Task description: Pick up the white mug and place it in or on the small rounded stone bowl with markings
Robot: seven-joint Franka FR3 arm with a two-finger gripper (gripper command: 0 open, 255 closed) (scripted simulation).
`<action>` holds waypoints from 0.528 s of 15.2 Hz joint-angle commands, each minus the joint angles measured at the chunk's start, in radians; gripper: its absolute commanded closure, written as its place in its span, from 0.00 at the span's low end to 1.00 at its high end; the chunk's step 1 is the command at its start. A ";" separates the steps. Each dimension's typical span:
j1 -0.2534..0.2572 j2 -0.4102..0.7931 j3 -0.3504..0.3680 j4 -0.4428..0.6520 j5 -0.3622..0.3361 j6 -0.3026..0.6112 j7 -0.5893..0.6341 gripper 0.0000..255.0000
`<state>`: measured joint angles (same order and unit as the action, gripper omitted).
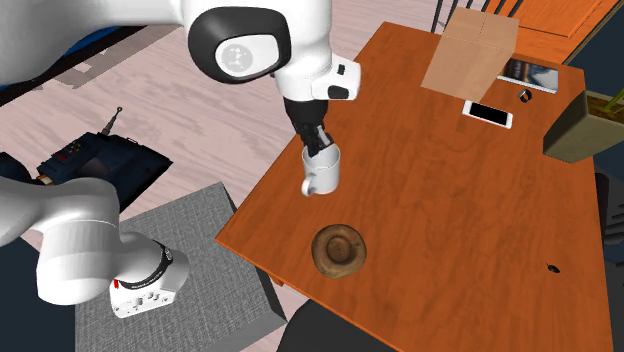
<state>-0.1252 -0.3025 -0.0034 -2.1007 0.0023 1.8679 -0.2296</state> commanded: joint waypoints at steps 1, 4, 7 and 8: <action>-0.019 -0.010 -0.032 -0.002 -0.007 -0.008 -0.049 1.00; -0.047 -0.014 -0.081 0.007 -0.017 -0.021 -0.122 1.00; -0.074 -0.009 -0.131 0.026 -0.027 -0.034 -0.195 1.00; -0.083 -0.005 -0.147 0.034 -0.030 -0.039 -0.219 1.00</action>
<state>-0.1996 -0.3084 -0.1356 -2.0671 -0.0247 1.8289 -0.4252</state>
